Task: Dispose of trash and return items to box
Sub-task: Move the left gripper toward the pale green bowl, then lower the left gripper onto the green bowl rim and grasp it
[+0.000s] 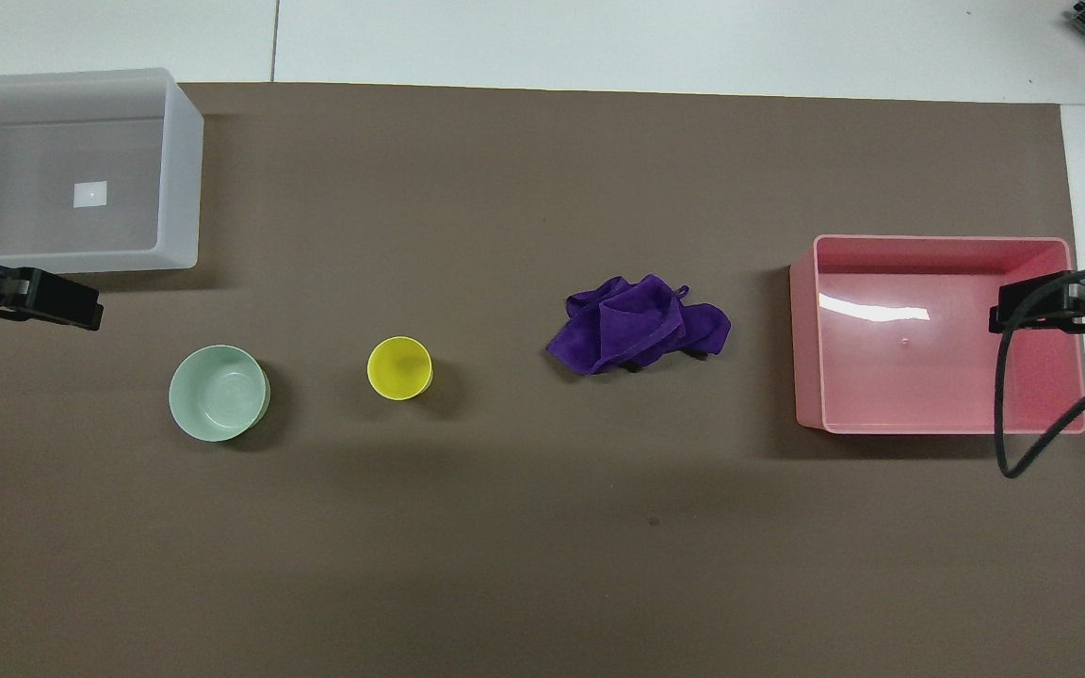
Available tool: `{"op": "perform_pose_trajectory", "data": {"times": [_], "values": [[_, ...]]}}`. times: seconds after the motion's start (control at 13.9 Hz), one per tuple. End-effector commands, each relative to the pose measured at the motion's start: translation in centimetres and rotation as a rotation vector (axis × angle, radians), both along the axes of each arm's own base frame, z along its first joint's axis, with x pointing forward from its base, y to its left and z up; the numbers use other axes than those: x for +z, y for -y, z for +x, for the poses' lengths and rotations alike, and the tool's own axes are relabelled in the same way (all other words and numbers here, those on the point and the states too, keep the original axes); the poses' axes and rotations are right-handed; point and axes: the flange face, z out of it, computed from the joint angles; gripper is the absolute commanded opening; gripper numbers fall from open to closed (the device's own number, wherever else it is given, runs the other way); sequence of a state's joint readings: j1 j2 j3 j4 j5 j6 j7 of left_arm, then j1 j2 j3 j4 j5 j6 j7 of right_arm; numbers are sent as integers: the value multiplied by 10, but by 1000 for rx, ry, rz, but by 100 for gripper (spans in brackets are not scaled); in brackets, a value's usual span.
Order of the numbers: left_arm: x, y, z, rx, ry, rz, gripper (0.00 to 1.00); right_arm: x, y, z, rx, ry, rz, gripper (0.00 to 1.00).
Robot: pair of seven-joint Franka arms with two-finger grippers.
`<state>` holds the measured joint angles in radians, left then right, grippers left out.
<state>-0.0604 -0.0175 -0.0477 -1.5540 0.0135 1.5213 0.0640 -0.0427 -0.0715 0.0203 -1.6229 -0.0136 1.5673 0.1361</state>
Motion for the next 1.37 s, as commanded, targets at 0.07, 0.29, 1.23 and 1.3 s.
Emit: {"op": "perform_pose_trajectory", "data": {"times": [0.07,0.29,1.23,1.3], "values": [[-4,-3,-8,15,31,18,100,0,0,-6,-10,18,2,100],[-3,-4,-6,13,43,16,100,-1,1,-6,-10,19,0,100],[-123,-33,0,60,89,4,100,-1,-4,-6,-10,20,0,100],[-136,-34,0,61,98,2,100,-3,-4,-7,-10,15,0,100]]}}
